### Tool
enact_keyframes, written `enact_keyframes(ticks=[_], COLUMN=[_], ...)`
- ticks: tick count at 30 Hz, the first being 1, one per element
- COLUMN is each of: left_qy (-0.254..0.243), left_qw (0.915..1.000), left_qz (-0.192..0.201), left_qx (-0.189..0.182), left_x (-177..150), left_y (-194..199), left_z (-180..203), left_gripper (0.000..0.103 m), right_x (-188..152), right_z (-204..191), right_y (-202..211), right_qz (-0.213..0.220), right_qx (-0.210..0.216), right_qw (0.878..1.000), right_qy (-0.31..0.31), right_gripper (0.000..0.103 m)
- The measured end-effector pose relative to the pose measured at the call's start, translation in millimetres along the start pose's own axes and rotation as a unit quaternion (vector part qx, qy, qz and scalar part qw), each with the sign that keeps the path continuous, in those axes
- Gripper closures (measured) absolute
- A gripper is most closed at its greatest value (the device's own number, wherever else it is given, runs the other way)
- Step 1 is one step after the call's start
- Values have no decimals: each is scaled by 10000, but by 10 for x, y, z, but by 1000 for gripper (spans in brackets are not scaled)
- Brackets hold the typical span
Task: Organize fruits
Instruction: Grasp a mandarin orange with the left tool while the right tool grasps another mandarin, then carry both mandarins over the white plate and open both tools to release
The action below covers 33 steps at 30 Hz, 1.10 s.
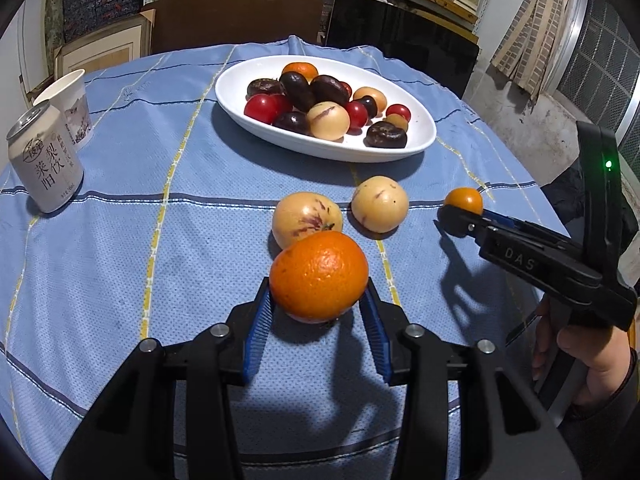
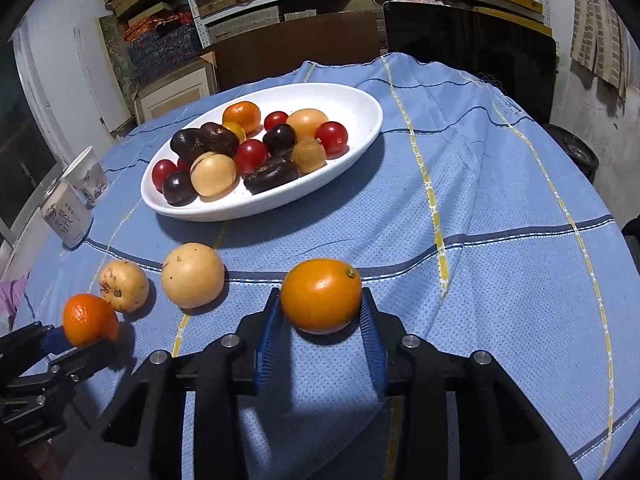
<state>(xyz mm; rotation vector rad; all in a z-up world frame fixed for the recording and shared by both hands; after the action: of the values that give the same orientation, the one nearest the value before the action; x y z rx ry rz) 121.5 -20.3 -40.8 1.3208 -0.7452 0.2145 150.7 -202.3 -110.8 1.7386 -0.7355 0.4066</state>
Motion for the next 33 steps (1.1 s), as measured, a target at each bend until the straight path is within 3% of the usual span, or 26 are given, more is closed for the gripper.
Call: enact_keyframes(ticks=[9, 19, 25, 33], left_qy=[124, -51, -145, -197], left_qw=[9998, 9997, 9996, 9987], left_qz=[-18, 211, 245, 464], left_qx=[-152, -105, -42, -40], left_x=[-11, -37, -7, 418], left_y=[23, 327, 442, 545], left_z=[-7, 110, 113, 91], left_gripper=[61, 61, 61, 61], right_x=[-186, -339, -305, 16], right_z=[-62, -255, -326, -412], right_y=[473, 672, 780, 913], right_qz=[247, 229, 313, 592], right_qx=[385, 744, 924, 1004], right_qw=[9989, 9968, 9949, 9922], right_qy=[-46, 193, 270, 437], right_gripper=[64, 65, 65, 65])
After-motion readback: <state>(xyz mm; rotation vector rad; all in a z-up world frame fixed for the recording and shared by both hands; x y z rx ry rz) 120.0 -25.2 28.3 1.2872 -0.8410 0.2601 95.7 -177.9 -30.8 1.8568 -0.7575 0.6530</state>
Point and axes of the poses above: each gripper's, at about its wrist camera, not at the fingertips, and y roughly against the way its jaws point, z to its right, x to its top, the point moved 3 cm from there along -y, roughly the way its jaws point, and after that the axes turned 10 degrees about -y, right-handed, at the moved point
